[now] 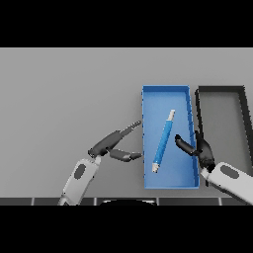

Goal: Pick up the blue pipe and place it into the blue bin.

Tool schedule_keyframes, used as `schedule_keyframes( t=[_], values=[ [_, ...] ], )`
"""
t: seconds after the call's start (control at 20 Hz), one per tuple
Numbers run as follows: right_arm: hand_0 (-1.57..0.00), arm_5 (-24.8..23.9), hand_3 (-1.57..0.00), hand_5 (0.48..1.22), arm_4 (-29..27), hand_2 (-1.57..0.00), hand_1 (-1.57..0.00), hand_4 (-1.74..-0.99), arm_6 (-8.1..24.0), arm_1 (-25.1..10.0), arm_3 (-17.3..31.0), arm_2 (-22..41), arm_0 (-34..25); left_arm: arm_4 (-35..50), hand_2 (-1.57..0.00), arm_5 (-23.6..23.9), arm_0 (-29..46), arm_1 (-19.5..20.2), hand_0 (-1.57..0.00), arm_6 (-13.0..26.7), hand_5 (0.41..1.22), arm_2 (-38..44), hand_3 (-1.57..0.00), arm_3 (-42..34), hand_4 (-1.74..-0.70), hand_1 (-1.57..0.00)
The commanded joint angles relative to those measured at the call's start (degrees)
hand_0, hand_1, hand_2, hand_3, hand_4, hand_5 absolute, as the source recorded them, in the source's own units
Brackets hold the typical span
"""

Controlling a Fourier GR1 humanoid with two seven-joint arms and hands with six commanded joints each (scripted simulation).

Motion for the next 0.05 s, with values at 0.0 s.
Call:
schedule_keyframes(
  t=[0.0],
  values=[
    [-0.01, -0.4, 0.0, 0.643, -0.1, -0.01, -0.01, -1.022, -0.2, 0.7, 0.0, 0.1, 0.2, 0.2, 0.0, -0.3, -0.1, 0.2, 0.0, -0.7, 0.431, 0.1, 0.0, 0.3, -0.88, 0.0]
  ],
)
